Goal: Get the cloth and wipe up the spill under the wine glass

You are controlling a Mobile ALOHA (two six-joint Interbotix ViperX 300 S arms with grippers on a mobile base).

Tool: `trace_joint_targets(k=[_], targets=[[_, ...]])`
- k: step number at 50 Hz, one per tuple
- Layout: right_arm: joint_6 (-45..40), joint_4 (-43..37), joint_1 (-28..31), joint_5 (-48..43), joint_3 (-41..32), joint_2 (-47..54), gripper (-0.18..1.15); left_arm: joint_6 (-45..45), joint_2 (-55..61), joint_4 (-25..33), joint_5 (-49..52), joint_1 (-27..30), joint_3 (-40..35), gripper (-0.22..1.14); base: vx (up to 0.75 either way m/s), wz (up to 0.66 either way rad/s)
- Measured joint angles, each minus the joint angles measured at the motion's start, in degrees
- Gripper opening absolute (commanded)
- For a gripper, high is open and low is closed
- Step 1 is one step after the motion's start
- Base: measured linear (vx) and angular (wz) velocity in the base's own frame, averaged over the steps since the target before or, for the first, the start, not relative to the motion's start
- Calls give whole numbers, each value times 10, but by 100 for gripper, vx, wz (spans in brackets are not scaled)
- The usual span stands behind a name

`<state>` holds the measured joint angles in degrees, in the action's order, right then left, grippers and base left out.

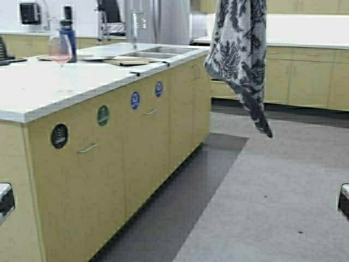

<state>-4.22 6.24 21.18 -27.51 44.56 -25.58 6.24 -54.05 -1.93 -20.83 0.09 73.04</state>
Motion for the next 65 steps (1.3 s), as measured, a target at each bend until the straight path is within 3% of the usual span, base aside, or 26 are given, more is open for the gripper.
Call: trace_joint_targets(k=[23,44,57,65], targets=[[-1,1,-2,-9,0,0,7,-14,83,-18,-42,23,-9,3,13,3],[-3,0,-3,-15,2,-1,7,-4,255,-18,-148,20,-47,3,17,9],[-3,0,-3,-15,4,-17,7,9,364,-19,-214,-64,-100,3,18,18],[-3,1,0,-17,4,-20,7,9,439,-19,-233,-79,-152,4,18,22]])
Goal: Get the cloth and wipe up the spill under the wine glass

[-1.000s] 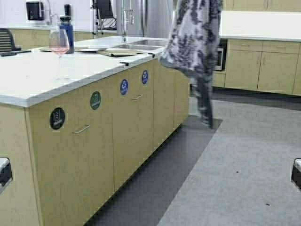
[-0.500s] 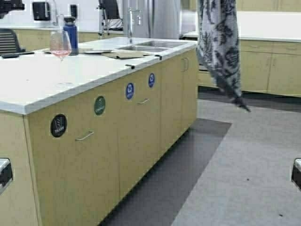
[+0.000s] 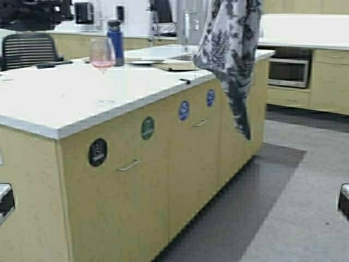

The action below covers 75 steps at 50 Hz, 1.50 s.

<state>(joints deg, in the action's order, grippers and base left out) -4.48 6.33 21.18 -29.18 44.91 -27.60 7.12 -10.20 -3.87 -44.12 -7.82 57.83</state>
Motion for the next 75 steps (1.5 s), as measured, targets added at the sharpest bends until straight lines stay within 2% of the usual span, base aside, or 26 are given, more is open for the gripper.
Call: trace_joint_targets(k=[12,22,39,54,75], targets=[[0,-1,0,-4,-1,0,7,-1,104,0,-42,-29,-30,6,17,12],[0,0,-3,-9,0,0,7,0,180,-1,-118,-40,-43,20,17,9],[0,0,-2,-11,0,0,7,-7,303,-7,-254,-46,-76,52,20,3],[0,0,-3,-14,3,8,7,-32,351,-11,-304,-53,-79,101,22,-3],[0,0,-3,-34,13,9,7,-62,403,-10,-331,-62,-105,101,18,5]])
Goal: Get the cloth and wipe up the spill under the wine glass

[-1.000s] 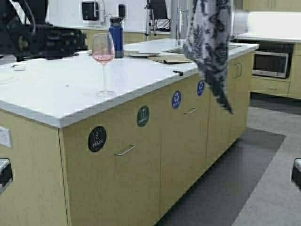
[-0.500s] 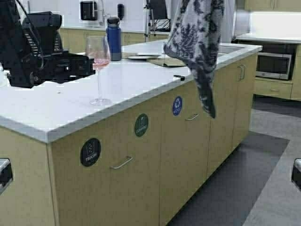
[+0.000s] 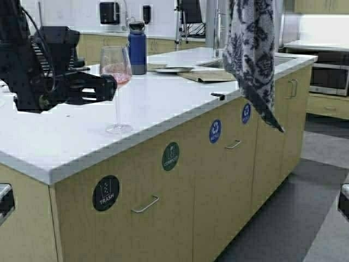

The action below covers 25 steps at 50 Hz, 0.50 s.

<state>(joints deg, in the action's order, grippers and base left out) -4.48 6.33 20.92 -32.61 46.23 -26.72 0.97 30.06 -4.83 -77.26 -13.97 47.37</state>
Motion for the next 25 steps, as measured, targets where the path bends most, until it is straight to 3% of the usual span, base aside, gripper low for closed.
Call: trace_joint_targets(k=[25], targets=[[1,0,3,-3,1,0,7,8,123,2,-38,-28,-82,101,13,6]])
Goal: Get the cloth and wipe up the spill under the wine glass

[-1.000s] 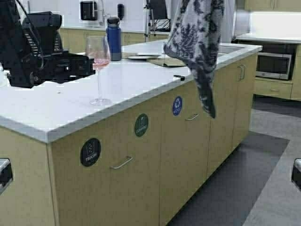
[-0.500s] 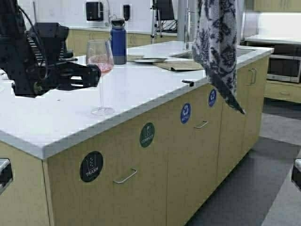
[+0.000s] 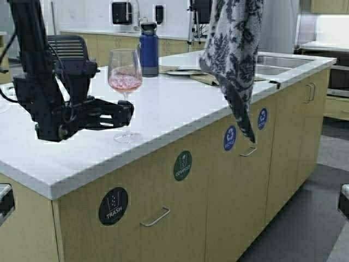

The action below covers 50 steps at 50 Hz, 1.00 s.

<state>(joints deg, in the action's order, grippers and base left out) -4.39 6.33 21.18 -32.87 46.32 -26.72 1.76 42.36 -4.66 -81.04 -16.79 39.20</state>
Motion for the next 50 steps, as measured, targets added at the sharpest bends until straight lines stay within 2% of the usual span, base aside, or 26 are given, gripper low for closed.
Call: trace_joint_targets(k=[22,50], targets=[[1,0,-1,0,1,2,7,27,69,-4,2,-26,-103,101,7,4],[1,-1,-1,0,1,7,7,28,102,-3,45,-29,-196,98,2,2]])
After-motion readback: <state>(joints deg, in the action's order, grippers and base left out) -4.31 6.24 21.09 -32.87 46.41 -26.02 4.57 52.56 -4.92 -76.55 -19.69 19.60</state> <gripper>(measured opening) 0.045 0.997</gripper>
